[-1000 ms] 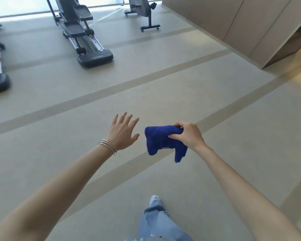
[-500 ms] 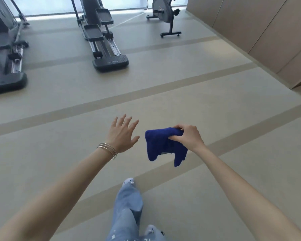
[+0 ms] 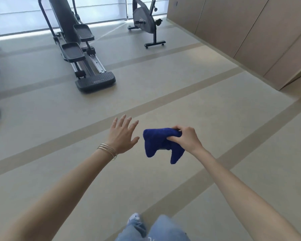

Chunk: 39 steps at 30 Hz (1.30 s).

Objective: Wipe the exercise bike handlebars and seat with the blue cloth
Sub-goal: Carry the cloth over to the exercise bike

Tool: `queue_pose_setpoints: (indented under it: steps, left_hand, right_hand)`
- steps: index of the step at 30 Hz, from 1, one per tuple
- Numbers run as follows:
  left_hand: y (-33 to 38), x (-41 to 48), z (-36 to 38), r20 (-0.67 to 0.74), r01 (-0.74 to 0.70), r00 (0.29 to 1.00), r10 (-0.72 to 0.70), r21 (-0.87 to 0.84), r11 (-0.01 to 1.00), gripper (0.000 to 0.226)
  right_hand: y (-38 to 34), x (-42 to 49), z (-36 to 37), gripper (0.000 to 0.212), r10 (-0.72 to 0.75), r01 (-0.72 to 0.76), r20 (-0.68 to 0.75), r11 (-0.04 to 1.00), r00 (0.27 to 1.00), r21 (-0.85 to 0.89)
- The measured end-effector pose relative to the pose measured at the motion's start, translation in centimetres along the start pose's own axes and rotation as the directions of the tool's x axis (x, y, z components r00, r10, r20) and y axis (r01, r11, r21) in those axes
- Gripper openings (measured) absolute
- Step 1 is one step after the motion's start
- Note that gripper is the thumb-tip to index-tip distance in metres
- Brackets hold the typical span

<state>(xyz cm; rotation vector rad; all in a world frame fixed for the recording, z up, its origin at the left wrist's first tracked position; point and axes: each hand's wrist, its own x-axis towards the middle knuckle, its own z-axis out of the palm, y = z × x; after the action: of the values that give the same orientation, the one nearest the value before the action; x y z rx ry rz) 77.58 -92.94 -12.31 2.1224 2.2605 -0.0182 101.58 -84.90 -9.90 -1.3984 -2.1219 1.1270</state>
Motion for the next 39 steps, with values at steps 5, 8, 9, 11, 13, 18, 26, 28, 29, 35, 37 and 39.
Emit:
queue_pose_setpoints:
  steps: [5, 8, 9, 11, 13, 18, 26, 28, 29, 35, 37, 39]
  left_hand:
    - [-2.0, 6.3, 0.5, 0.038, -0.037, 0.999, 0.037, -0.011, 0.999, 0.066]
    - [-2.9, 10.9, 0.9, 0.033, -0.035, 0.999, 0.036, -0.028, 0.999, 0.065]
    - [-3.2, 12.5, 1.0, 0.029, -0.031, 0.999, 0.032, -0.033, 0.999, 0.065]
    - [-3.9, 16.0, 1.2, 0.027, -0.028, 0.999, 0.028, -0.025, 0.999, 0.066]
    - [-4.5, 19.7, 1.1, 0.023, -0.022, 0.999, 0.023, -0.019, 1.0, 0.066]
    - [-5.8, 29.6, -0.3, 0.005, 0.008, 1.0, -0.008, -0.055, 0.998, 0.065]
    - [-8.9, 42.5, -1.7, -0.015, 0.058, 0.998, -0.059, -0.067, 0.996, 0.065]
    - [-10.5, 45.3, -1.8, -0.016, 0.065, 0.998, -0.066, -0.06, 0.996, 0.065]
    - [-11.4, 46.7, -1.9, -0.011, 0.066, 0.998, -0.067, -0.053, 0.996, 0.065]
    - [-17.7, 56.8, -2.0, -0.006, 0.043, 0.999, -0.043, -0.016, 0.999, 0.065]
    - [-20.2, 60.6, -2.5, -0.022, 0.024, 0.999, -0.024, -0.007, 1.0, 0.065]
    - [-22.5, 64.4, -3.3, -0.026, 0.016, 1.0, -0.016, -0.006, 1.0, 0.065]
  right_hand:
    - [0.0, 6.6, -0.2, 0.014, -0.009, 0.009, 0.002, 1.0, 1.0, 0.009]
    - [0.5, 11.1, -0.8, 0.013, -0.022, 0.022, 0.002, 1.0, 1.0, 0.017]
    - [0.7, 12.8, -1.1, 0.013, -0.033, 0.033, 0.005, 0.999, 0.999, 0.012]
    - [1.2, 16.4, -1.7, 0.015, -0.056, 0.056, 0.005, 0.998, 0.998, 0.0]
    - [1.6, 20.2, -2.8, 0.016, -0.069, 0.069, -0.005, 0.998, 0.998, 0.004]
    - [1.2, 30.1, -6.2, 0.027, -0.112, 0.113, -0.039, 0.994, 0.993, 0.009]
    - [0.8, 44.4, -9.3, 0.018, -0.154, 0.155, -0.036, 0.986, 0.987, 0.059]
    - [0.8, 47.7, -9.2, 0.017, -0.154, 0.156, -0.031, 0.986, 0.988, 0.066]
    - [0.7, 49.4, -9.1, 0.016, -0.158, 0.159, -0.028, 0.985, 0.987, 0.064]
    - [-1.0, 60.6, -8.4, 0.019, -0.15, 0.153, -0.063, 0.987, 0.987, 0.053]
    - [-2.3, 64.6, -8.3, 0.018, -0.139, 0.145, -0.1, 0.988, 0.985, 0.054]
    - [-3.7, 68.3, -8.4, 0.016, -0.121, 0.129, -0.132, 0.99, 0.984, 0.055]
